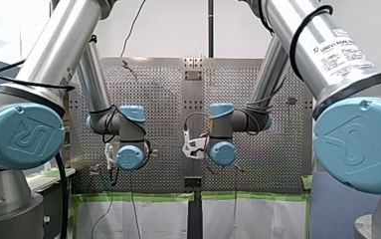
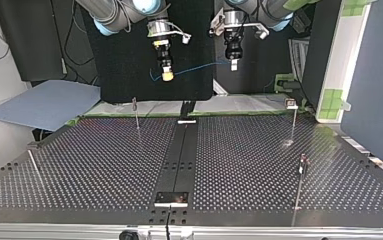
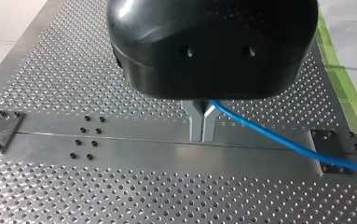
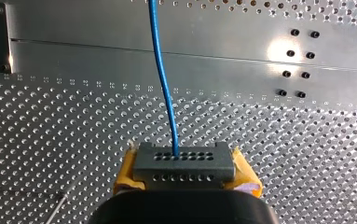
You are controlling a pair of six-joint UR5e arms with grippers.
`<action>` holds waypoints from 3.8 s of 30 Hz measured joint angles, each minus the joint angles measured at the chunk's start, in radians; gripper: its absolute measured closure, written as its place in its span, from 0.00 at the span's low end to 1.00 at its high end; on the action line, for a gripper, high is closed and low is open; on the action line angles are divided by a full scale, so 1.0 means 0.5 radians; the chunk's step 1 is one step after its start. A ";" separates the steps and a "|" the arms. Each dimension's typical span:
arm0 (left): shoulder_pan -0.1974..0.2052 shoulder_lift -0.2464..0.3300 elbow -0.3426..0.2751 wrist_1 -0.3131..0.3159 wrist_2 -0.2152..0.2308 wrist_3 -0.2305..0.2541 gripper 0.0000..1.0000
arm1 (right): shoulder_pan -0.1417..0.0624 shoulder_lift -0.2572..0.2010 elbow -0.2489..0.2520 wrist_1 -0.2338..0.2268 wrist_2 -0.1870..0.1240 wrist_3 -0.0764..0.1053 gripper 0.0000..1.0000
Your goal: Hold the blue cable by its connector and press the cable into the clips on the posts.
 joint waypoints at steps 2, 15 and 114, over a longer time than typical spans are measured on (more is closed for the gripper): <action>0.000 0.000 0.000 0.000 0.000 0.000 1.00 | 0.000 0.000 0.000 0.000 0.000 0.000 1.00; 0.000 0.000 0.000 0.000 0.000 0.000 1.00 | 0.000 0.000 0.000 0.000 0.000 0.000 1.00; -0.050 -0.062 0.003 -0.086 -0.003 0.021 1.00 | 0.030 0.030 -0.018 0.032 0.005 -0.005 1.00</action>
